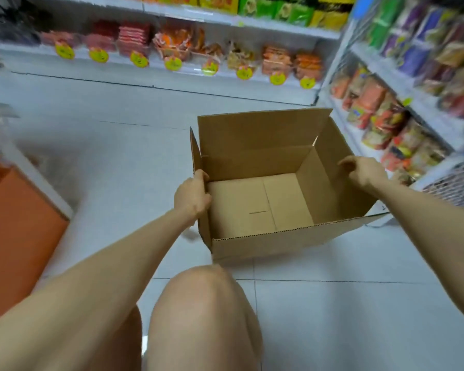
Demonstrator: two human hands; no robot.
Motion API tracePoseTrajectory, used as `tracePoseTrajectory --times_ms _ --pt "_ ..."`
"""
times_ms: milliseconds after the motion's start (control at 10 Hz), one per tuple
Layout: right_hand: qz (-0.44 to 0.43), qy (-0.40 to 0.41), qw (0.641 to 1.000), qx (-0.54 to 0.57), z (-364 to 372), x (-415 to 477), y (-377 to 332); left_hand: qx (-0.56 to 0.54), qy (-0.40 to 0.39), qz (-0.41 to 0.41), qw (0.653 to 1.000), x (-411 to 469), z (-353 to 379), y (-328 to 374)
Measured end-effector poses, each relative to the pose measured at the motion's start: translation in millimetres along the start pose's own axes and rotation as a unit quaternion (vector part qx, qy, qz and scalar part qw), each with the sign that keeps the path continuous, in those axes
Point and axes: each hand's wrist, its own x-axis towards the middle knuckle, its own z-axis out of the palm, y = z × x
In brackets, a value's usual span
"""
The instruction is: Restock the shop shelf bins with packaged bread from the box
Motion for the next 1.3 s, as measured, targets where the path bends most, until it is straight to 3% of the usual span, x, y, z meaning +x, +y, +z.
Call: tracePoseTrajectory --times_ms 300,700,1000,1300 --pt "0.121 0.011 0.993 -0.006 10.0 7.9 136.9 0.017 -0.092 0.074 0.993 54.2 95.3 92.3" --pt "0.258 -0.076 0.963 -0.036 18.9 -41.7 287.7 0.008 -0.202 0.142 0.969 24.4 191.0 177.5" --pt "0.352 -0.017 0.936 0.006 28.3 -78.5 390.1 -0.094 -0.326 0.136 0.931 -19.7 275.1 274.2" --pt "0.357 0.007 0.934 -0.023 41.4 -42.3 444.3 -0.182 -0.334 0.037 0.924 -26.4 334.4 356.7"
